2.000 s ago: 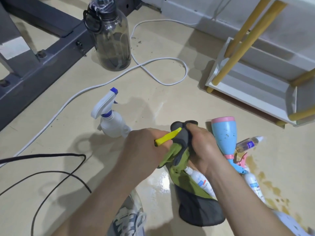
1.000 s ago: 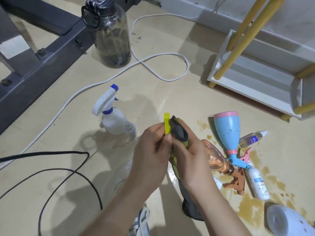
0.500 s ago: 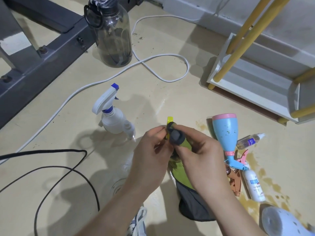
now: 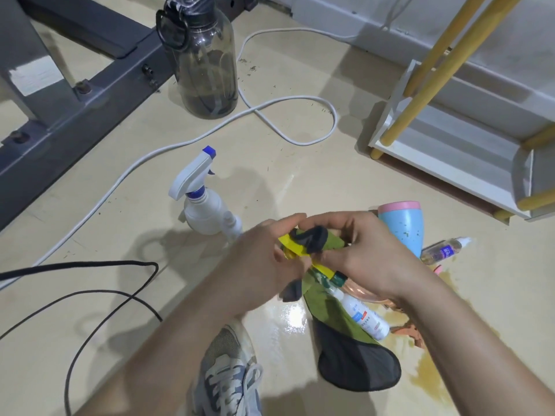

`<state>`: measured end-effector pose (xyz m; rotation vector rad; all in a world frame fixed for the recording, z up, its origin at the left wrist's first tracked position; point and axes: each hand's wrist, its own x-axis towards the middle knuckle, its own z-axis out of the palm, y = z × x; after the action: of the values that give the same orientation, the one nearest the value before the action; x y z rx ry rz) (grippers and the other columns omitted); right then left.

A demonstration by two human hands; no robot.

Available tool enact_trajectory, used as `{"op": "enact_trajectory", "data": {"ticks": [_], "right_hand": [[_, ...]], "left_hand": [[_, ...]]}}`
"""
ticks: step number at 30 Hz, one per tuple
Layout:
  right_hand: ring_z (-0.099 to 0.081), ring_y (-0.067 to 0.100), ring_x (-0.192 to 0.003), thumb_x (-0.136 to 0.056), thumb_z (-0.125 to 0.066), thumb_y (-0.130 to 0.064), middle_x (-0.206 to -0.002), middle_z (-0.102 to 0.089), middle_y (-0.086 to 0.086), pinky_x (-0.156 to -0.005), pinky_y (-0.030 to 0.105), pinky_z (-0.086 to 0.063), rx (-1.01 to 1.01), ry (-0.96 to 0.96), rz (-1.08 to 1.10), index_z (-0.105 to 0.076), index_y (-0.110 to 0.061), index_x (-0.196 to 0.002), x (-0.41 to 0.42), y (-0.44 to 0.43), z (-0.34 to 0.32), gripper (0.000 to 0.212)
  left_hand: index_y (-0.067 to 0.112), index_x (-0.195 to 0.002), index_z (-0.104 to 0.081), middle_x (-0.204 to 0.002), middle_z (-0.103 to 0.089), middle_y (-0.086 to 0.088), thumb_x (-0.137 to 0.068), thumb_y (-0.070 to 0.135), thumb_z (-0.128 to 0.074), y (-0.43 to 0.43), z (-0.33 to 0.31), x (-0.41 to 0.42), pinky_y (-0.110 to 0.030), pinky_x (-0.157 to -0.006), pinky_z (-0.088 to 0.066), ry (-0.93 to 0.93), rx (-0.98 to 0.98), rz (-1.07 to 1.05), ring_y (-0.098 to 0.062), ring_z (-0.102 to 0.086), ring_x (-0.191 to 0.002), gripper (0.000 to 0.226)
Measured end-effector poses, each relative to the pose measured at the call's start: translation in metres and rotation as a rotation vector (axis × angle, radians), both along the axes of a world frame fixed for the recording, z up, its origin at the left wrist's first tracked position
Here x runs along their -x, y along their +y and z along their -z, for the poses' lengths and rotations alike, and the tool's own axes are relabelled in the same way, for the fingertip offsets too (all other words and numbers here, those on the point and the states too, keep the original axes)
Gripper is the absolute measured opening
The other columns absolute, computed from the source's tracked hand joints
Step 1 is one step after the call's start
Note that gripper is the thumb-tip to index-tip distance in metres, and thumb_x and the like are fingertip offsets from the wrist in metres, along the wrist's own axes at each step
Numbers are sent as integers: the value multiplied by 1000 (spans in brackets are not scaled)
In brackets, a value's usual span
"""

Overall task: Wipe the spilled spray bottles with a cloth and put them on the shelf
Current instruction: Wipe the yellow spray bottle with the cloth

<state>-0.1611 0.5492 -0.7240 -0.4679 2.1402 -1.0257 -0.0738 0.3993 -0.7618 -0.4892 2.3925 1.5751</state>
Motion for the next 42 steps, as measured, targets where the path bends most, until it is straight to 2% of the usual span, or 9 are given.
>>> {"op": "enact_trajectory", "data": {"ticks": [9, 13, 19, 21, 24, 30, 34, 39, 42], "right_hand": [[-69, 40, -77, -81, -71, 3, -78, -71, 10, -71, 47, -58, 339, 112, 719, -66, -16, -102, 6, 34, -5, 29], [-70, 24, -73, -85, -68, -4, -85, -71, 13, -66, 29, -56, 648, -65, 969, -71, -1, -101, -28, 37, -11, 17], [-45, 32, -60, -89, -54, -23, -75, -50, 27, -55, 44, -39, 659, -134, 769, -71, -13, -107, -89, -15, 23, 27], [-64, 17, -88, -91, -45, -22, -100, -67, 6, -76, 35, -51, 620, -108, 709, -61, -18, -129, -100, -36, 39, 41], [-40, -15, -128, -103, -41, -18, -141, -46, -25, -104, 6, -30, 544, -29, 651, -36, -22, -149, -87, -52, 48, 47], [-50, 7, -88, -94, -40, -27, -96, -52, -13, -93, 42, -46, 373, 53, 552, -46, -17, -120, -39, -57, 53, 28], [-64, 1, -93, -102, -43, -17, -106, -70, -6, -82, 18, -50, 245, 174, 589, -51, -18, -139, -89, -45, 47, 38], [-43, 11, -56, -97, -45, -14, -54, -46, -17, -60, 29, -38, 260, 166, 663, -51, -20, -80, -30, -58, 46, 19], [-38, 11, -59, -98, -43, -15, -57, -43, -20, -60, 27, -34, 195, 249, 591, -47, -24, -74, -17, -66, 48, 26]], "left_hand": [[28, -83, -70, -75, -62, 12, -86, 54, -62, 5, 16, -17, -27, -66, -46, 283, 406, -150, -7, -55, -73, 28], [24, -80, -59, -75, -57, 10, -94, 48, -54, 6, 19, -18, -36, -67, -49, 273, 418, -202, -9, -55, -70, 29], [37, -102, -61, -86, -73, 15, -90, 40, -64, 25, 21, -6, -32, -78, -53, 89, -57, -381, -2, -69, -82, 13], [42, -107, -68, -89, -74, 14, -94, 28, -61, 25, 24, -7, -20, -76, -51, 109, -154, -414, 2, -67, -83, 20], [42, -119, -66, -92, -73, 18, -99, 22, -50, 26, 27, -17, -7, -71, -46, 161, -43, -343, 6, -66, -87, 33], [40, -109, -65, -93, -70, 14, -92, 32, -40, 30, 35, -19, -16, -74, -47, 234, 22, -327, 5, -61, -87, 32], [19, -126, -60, -112, -59, 12, -92, 30, -37, 31, 42, -20, -22, -87, -47, 282, 132, -258, -1, -53, -101, 42], [31, -103, -53, -88, -53, 12, -90, 29, -32, 40, 35, -23, -22, -74, -40, 314, 100, -232, -14, -54, -87, 25], [38, -102, -49, -91, -54, 13, -88, 31, -31, 38, 40, -23, -17, -75, -39, 294, 151, -218, -13, -53, -90, 24]]}}
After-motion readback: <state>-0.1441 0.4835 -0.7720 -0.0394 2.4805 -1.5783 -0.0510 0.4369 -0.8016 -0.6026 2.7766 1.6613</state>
